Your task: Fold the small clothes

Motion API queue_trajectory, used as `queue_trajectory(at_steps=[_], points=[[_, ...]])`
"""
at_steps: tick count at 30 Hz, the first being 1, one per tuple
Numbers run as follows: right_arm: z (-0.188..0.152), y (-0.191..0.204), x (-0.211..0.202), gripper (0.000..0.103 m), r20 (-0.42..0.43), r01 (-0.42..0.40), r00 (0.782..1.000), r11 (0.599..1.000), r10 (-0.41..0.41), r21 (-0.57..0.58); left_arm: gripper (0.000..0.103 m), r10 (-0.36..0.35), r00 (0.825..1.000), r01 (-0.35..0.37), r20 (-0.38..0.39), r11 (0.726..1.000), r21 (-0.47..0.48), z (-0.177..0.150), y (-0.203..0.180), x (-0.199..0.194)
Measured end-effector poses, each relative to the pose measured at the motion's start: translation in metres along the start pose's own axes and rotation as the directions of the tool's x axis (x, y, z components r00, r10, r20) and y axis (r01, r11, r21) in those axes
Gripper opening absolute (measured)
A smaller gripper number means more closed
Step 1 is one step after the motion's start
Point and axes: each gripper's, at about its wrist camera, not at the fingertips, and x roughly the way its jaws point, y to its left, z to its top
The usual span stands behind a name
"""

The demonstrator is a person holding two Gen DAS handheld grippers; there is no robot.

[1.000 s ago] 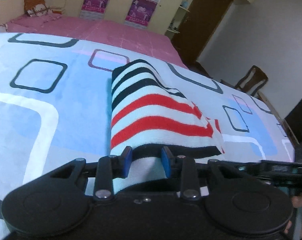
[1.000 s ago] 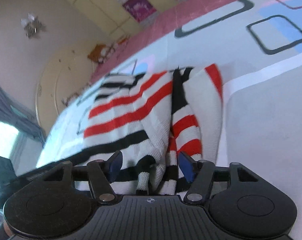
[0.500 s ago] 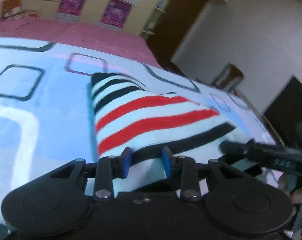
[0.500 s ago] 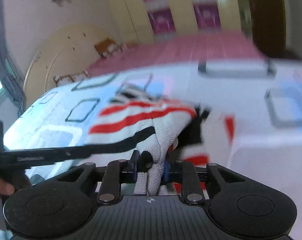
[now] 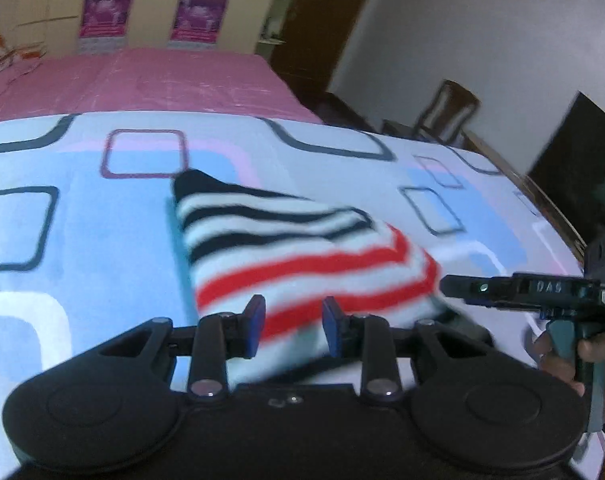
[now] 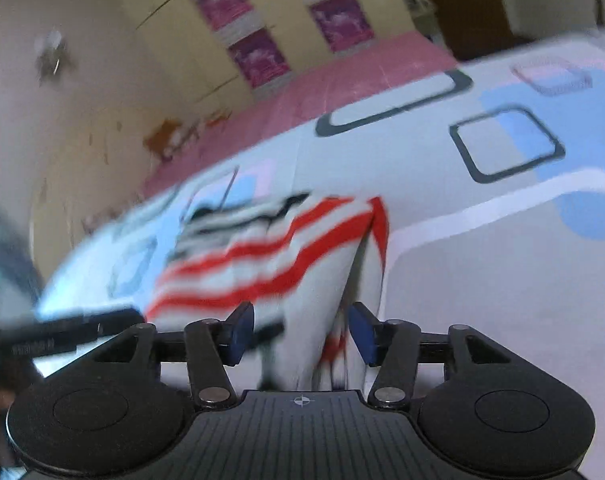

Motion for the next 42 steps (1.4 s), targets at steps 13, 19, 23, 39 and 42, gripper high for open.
queue_trajectory(at_steps=[13, 19, 23, 39, 42], points=[[0.025, -0.002, 0.052, 0.009, -0.013, 0.132, 0.991, 0.98, -0.136, -0.151, 0.032, -0.002, 1.0, 0.003, -0.018, 0.997, 0.082, 0.005, -0.003, 0.062], [0.015, -0.001, 0.044, 0.009, 0.019, 0.165, 0.986, 0.973, -0.164, -0.163, 0.033, -0.032, 0.999, 0.035, -0.023, 0.995, 0.099, 0.01, 0.003, 0.07], [0.02, -0.006, 0.046, 0.009, 0.004, 0.157, 0.987, 0.981, -0.158, -0.114, 0.03, -0.005, 0.999, 0.01, -0.037, 0.991, 0.137, 0.015, -0.004, 0.064], [0.011, 0.041, 0.034, 0.033, -0.022, 0.224, 0.969, 0.917, -0.245, -0.331, 0.028, 0.02, 0.999, -0.011, -0.031, 0.963, 0.27, -0.015, -0.04, 0.033], [0.002, 0.064, 0.007, 0.022, 0.015, 0.187, 0.98, 0.89, -0.199, -0.415, 0.025, -0.039, 0.999, 0.036, 0.006, 0.972, 0.232, -0.022, -0.039, 0.003]])
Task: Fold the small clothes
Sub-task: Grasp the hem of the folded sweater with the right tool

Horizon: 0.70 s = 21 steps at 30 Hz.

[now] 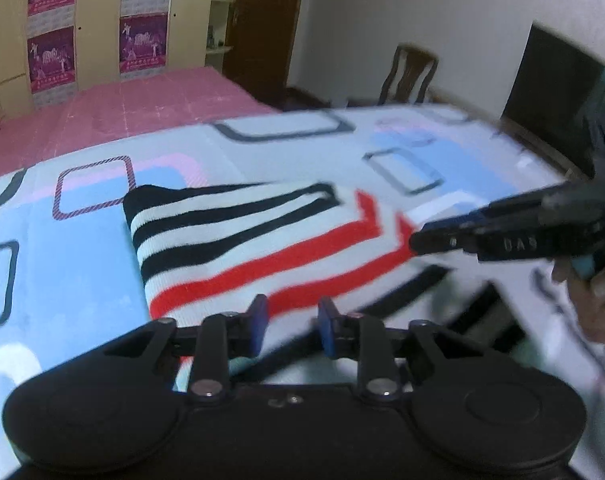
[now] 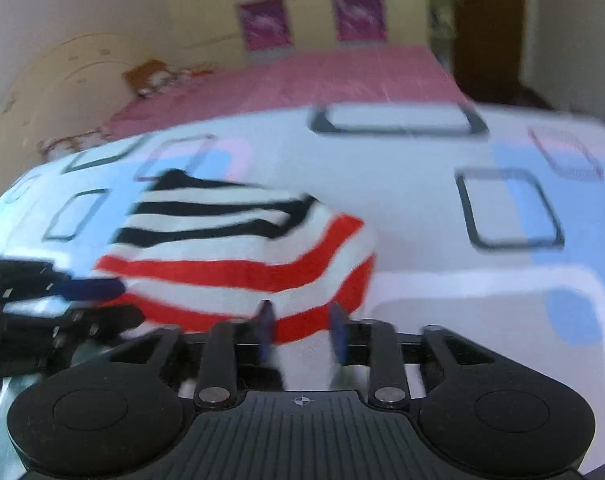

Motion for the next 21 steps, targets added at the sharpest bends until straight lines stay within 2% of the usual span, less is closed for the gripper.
queue_trajectory(at_steps=[2, 5, 8, 10, 12, 15, 18, 21], points=[[-0.01, 0.011, -0.022, 0.022, 0.021, -0.034, 0.999, 0.998, 0.035, -0.045, 0.024, -0.007, 1.0, 0.007, 0.017, 1.0, -0.005, -0.01, -0.004, -0.019], [-0.035, 0.027, -0.045, 0.022, -0.005, -0.067, 0.998, 0.991, 0.067, -0.12, 0.024, -0.019, 1.0, 0.019, 0.007, 1.0, -0.009, -0.027, -0.015, -0.037], [-0.062, 0.033, -0.046, 0.015, -0.075, -0.041, 0.997, 0.987, 0.03, -0.157, 0.025, 0.012, 0.999, -0.012, -0.045, 1.0, -0.003, -0.046, -0.026, -0.04], [-0.079, 0.032, -0.04, 0.014, -0.122, -0.024, 0.993, 0.986, 0.004, -0.162, 0.025, 0.022, 0.998, -0.023, -0.066, 1.0, -0.012, -0.054, -0.026, -0.04], [-0.094, 0.028, -0.034, 0.014, -0.13, -0.007, 0.991, 0.987, -0.013, -0.157, 0.025, 0.026, 0.996, -0.028, -0.08, 0.999, -0.03, -0.061, -0.024, -0.037], [-0.099, 0.02, -0.031, 0.014, -0.106, -0.008, 0.994, 0.995, -0.002, -0.096, 0.024, 0.045, 0.996, -0.047, -0.081, 0.999, -0.021, -0.065, -0.027, -0.031], [-0.099, 0.021, -0.033, 0.014, -0.106, 0.004, 0.994, 0.994, -0.016, -0.107, 0.024, 0.06, 0.994, -0.059, -0.088, 0.998, 0.022, -0.066, -0.03, -0.028], [-0.091, 0.022, -0.039, 0.014, -0.127, 0.006, 0.992, 0.993, -0.021, -0.114, 0.026, 0.048, 0.995, -0.046, -0.085, 0.999, 0.021, -0.059, -0.028, -0.037]])
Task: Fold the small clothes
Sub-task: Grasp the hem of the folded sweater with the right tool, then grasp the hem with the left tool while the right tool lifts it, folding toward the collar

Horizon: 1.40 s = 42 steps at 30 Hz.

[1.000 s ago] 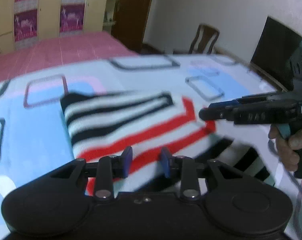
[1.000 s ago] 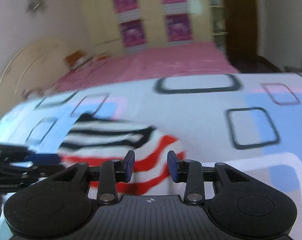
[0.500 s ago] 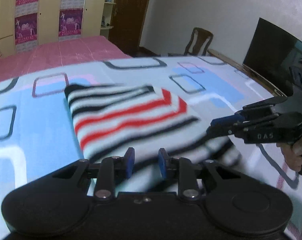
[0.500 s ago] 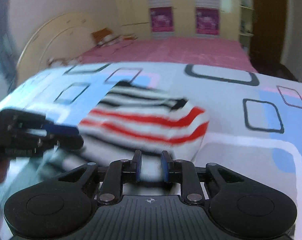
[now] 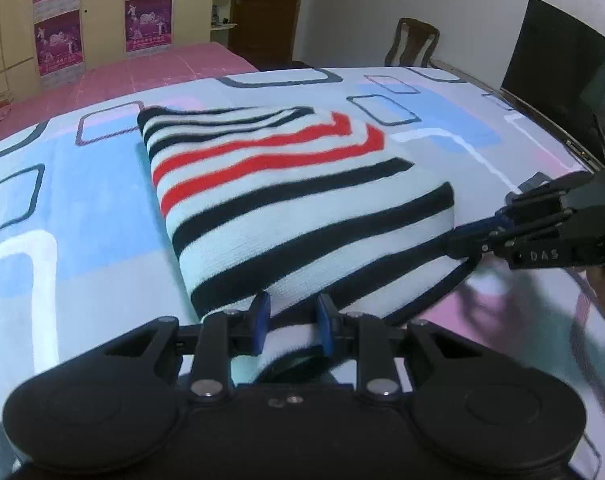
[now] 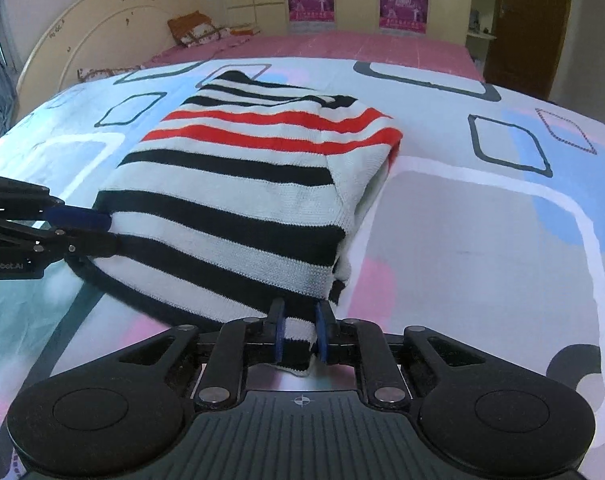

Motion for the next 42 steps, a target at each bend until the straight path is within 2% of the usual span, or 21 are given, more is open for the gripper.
queue_trajectory(at_steps=[1, 2, 4, 6, 9, 11, 14, 19, 26, 38, 39, 40, 41, 42], points=[[0.004, 0.001, -0.012, 0.014, 0.036, 0.012, 0.999, 1.0, -0.012, 0.004, 0.029, -0.001, 1.0, 0.001, 0.031, 1.0, -0.009, 0.004, 0.002, -0.007], [0.011, 0.001, -0.02, 0.014, 0.092, 0.021, 0.996, 1.0, -0.023, 0.018, 0.038, 0.003, 0.998, -0.002, 0.069, 1.0, -0.022, 0.01, 0.004, -0.013], [0.026, 0.001, -0.03, 0.014, 0.165, 0.01, 0.986, 0.999, -0.017, 0.044, 0.039, 0.024, 0.995, -0.02, 0.096, 0.999, -0.033, 0.022, 0.008, -0.012], [0.039, 0.005, -0.024, 0.014, 0.205, 0.024, 0.978, 0.999, -0.032, 0.04, 0.041, 0.037, 0.993, -0.034, 0.109, 0.999, -0.03, 0.034, 0.007, -0.002], [0.047, 0.012, 0.0, 0.014, 0.158, 0.039, 0.987, 0.999, -0.04, 0.01, 0.039, 0.019, 0.998, -0.017, 0.068, 0.999, -0.038, 0.041, 0.005, 0.018], [0.041, 0.011, 0.02, 0.014, 0.081, 0.093, 0.992, 0.996, -0.092, -0.012, 0.042, 0.043, 0.999, -0.043, 0.024, 0.999, -0.011, 0.04, 0.001, 0.032], [0.033, 0.011, 0.027, 0.014, 0.102, 0.103, 0.99, 0.995, -0.102, -0.004, 0.042, 0.044, 0.999, -0.043, 0.022, 0.998, -0.052, 0.04, 0.005, 0.035], [0.036, 0.014, 0.019, 0.014, 0.101, 0.101, 0.99, 0.995, -0.1, -0.002, 0.042, 0.087, 0.996, -0.087, 0.005, 0.996, -0.003, 0.041, -0.005, 0.027], [0.033, 0.012, 0.027, 0.014, 0.102, 0.093, 0.991, 0.995, -0.09, -0.029, 0.042, 0.135, 0.991, -0.135, -0.001, 0.991, 0.017, 0.041, -0.013, 0.033], [0.032, -0.005, 0.029, 0.014, 0.116, -0.004, 0.993, 0.998, 0.011, -0.06, 0.043, 0.217, 0.976, -0.217, -0.025, 0.976, 0.015, 0.045, -0.027, 0.035], [0.034, -0.007, 0.028, 0.014, 0.111, -0.018, 0.994, 0.998, 0.023, -0.052, 0.045, 0.221, 0.975, -0.221, -0.027, 0.975, 0.015, 0.048, -0.028, 0.031], [0.037, -0.012, 0.025, 0.014, 0.109, -0.041, 0.993, 0.999, 0.044, -0.025, 0.052, 0.223, 0.975, -0.223, -0.02, 0.975, 0.005, 0.051, -0.028, 0.026], [0.04, -0.019, 0.02, 0.015, 0.12, -0.078, 0.99, 0.997, 0.074, 0.027, 0.077, 0.23, 0.973, -0.23, -0.002, 0.973, -0.011, 0.052, -0.027, 0.02], [0.042, -0.031, 0.014, 0.016, 0.146, -0.126, 0.983, 0.986, 0.109, 0.109, 0.095, 0.241, 0.97, -0.24, 0.036, 0.97, -0.025, 0.051, -0.025, 0.012]])
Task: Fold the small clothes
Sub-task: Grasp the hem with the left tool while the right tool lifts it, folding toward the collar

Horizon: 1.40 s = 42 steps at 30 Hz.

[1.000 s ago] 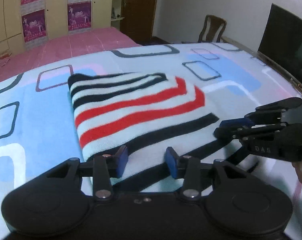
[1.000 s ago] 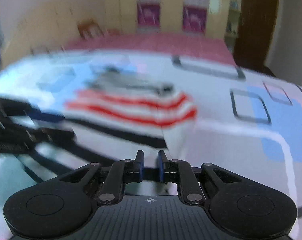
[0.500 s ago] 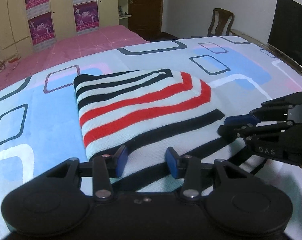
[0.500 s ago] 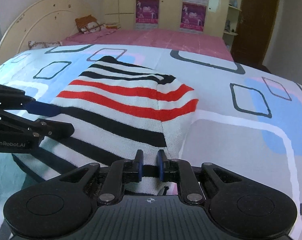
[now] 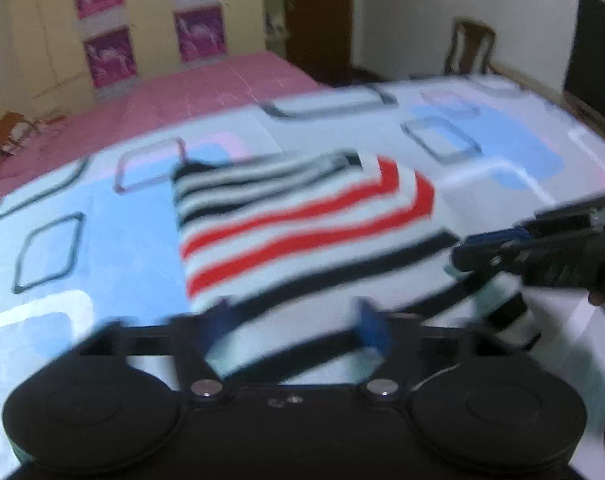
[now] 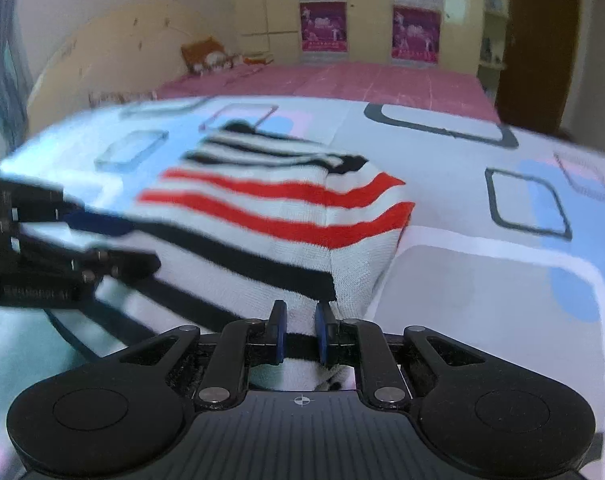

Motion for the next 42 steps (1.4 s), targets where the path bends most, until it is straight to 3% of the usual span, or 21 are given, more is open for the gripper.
queue_trajectory(at_steps=[1, 2, 4, 6, 9, 12, 15, 16, 19, 24, 27, 28, 29, 34, 36, 42], points=[[0.003, -0.014, -0.007, 0.048, 0.028, -0.032, 0.999, 0.995, 0.029, 0.098, 0.097, 0.003, 1.0, -0.003, 0.026, 1.0, -0.007, 0.0, 0.004, -0.005], [0.005, -0.026, -0.012, 0.087, 0.056, -0.051, 0.998, 0.984, 0.042, 0.172, 0.095, 0.002, 0.999, -0.002, 0.037, 1.0, -0.017, 0.0, 0.009, -0.008], [0.006, -0.05, -0.016, 0.086, 0.089, -0.11, 0.992, 0.959, 0.09, 0.26, 0.093, -0.007, 1.0, 0.008, 0.02, 0.998, -0.054, 0.0, 0.023, -0.007], [0.007, -0.069, -0.009, 0.073, 0.057, -0.158, 0.987, 0.927, 0.148, 0.339, 0.087, -0.036, 0.999, 0.037, 0.005, 0.991, -0.126, -0.002, 0.041, 0.0], [0.005, -0.09, 0.008, 0.07, 0.022, -0.214, 0.973, 0.875, 0.228, 0.435, 0.081, -0.123, 0.992, 0.111, -0.024, 0.951, -0.289, -0.006, 0.072, 0.018], [0.003, -0.108, 0.025, 0.07, -0.006, -0.219, 0.966, 0.829, 0.26, 0.515, 0.078, -0.186, 0.981, 0.149, -0.06, 0.911, -0.385, -0.009, 0.09, 0.036], [-0.005, -0.129, 0.044, 0.07, 0.005, -0.297, 0.919, 0.687, 0.393, 0.662, 0.078, -0.262, 0.963, 0.205, -0.06, 0.862, -0.464, -0.015, 0.101, 0.049], [-0.007, -0.132, 0.05, 0.07, 0.001, -0.3, 0.912, 0.664, 0.411, 0.685, 0.076, -0.279, 0.958, 0.218, -0.057, 0.848, -0.483, -0.016, 0.103, 0.052], [0.001, -0.128, 0.059, 0.07, -0.027, -0.295, 0.909, 0.689, 0.416, 0.662, 0.071, -0.337, 0.94, 0.263, -0.049, 0.808, -0.527, -0.019, 0.11, 0.063], [0.015, -0.12, 0.071, 0.07, -0.061, -0.312, 0.899, 0.73, 0.435, 0.608, 0.071, -0.388, 0.921, 0.305, -0.044, 0.786, -0.538, -0.017, 0.109, 0.076], [0.025, -0.103, 0.075, 0.07, -0.09, -0.29, 0.912, 0.785, 0.4, 0.547, 0.071, -0.403, 0.914, 0.323, -0.042, 0.787, -0.526, -0.014, 0.103, 0.082], [0.028, -0.096, 0.075, 0.061, -0.102, -0.269, 0.923, 0.812, 0.371, 0.518, 0.07, -0.402, 0.915, 0.325, -0.04, 0.79, -0.52, -0.014, 0.102, 0.084], [0.027, -0.091, 0.075, 0.052, -0.114, -0.24, 0.936, 0.842, 0.332, 0.484, 0.063, -0.4, 0.916, 0.328, -0.039, 0.799, -0.504, -0.012, 0.1, 0.084], [0.028, -0.058, 0.066, 0.036, -0.122, -0.146, 0.973, 0.934, 0.195, 0.327, 0.049, -0.36, 0.932, 0.314, -0.047, 0.864, -0.393, -0.001, 0.086, 0.075], [0.029, -0.039, 0.058, 0.033, -0.109, -0.108, 0.984, 0.959, 0.14, 0.261, 0.045, -0.339, 0.94, 0.307, -0.043, 0.894, -0.327, 0.005, 0.08, 0.066], [0.033, 0.006, 0.039, 0.032, -0.071, -0.051, 0.996, 0.985, 0.063, 0.163, 0.042, -0.295, 0.955, 0.287, -0.027, 0.944, -0.166, 0.021, 0.068, 0.036]])
